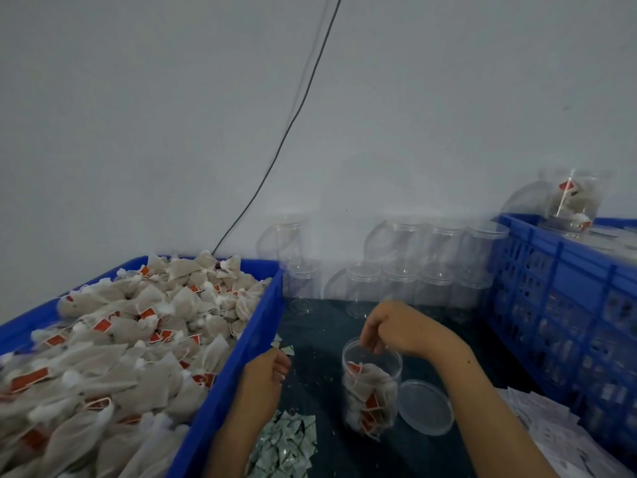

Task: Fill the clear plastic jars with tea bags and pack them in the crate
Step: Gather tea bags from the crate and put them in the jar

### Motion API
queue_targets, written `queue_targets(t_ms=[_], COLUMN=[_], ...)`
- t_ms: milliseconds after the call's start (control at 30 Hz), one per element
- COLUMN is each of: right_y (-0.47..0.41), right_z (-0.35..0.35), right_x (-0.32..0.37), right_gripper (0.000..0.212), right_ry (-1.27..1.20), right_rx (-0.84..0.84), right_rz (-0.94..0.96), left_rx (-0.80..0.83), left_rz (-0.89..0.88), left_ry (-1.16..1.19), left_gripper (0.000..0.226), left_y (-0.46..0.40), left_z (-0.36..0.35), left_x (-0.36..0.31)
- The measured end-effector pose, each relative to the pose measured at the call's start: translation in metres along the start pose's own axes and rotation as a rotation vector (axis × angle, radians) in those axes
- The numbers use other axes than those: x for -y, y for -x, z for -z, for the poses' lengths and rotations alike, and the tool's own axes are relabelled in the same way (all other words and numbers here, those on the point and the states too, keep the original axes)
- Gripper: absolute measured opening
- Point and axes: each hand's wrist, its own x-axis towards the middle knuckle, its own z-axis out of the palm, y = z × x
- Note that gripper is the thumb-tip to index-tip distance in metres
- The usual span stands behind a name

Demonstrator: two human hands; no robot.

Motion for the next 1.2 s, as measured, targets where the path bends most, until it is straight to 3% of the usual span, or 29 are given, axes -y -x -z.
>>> queue_targets(t_ms=[167,333,467,633,833,900,1033,1133,1200], right_y=[-0.001,-0.005,0.004,0.029,0.042,0.043,0.042,0.041,0.043], right_z=[-0.022,-0.034,-0.024,-0.019,-0.06,-0.076,-0.095,-0.1,-0.101], right_x=[-0.002,-0.007,-0.01,-0.044,-0.107,-0.122,-0.137,-0.14,-0.143], right_gripper=[0.046,0.039,0.045,0.042,0.046,0.047,0.046,0.047,0.047], right_ry=[0.09,0.243,0.03,-0.461,-0.646,-0.669,-0.679,-0.662,-0.655], right_rx=[0.017,0.107,-0.158,-0.58,-0.691,-0.695,-0.694,-0.671,-0.666], right_rz=[0.099,0.15,0.19,0.185,-0.052,-0.105,-0.139,-0.125,-0.123], left_rx=[0.194,0.254,0.236,0.204,0.179,0.108,-0.171,-0.147,-0.119], left_rz=[-0.071,-0.051,-0.065,-0.062,-0.047,-0.038,-0.117,-0.238,-0.296], left_ry=[-0.449,-0.572,-0.611,-0.556,-0.642,-0.565,-0.109,0.151,0.15], left_gripper=[0.031,0.036,0.036,0.02,0.014,0.01,0.008,0.011,0.012], left_y=[0.01,0.022,0.028,0.031,0.029,0.029,0.026,0.02,0.014], left_z=[-0.006,-0.009,-0.01,-0.01,-0.016,-0.016,-0.013,-0.017,-0.024], left_x=[0.009,0.01,0.007,0.0,-0.007,-0.013,-0.043,-0.077,-0.094])
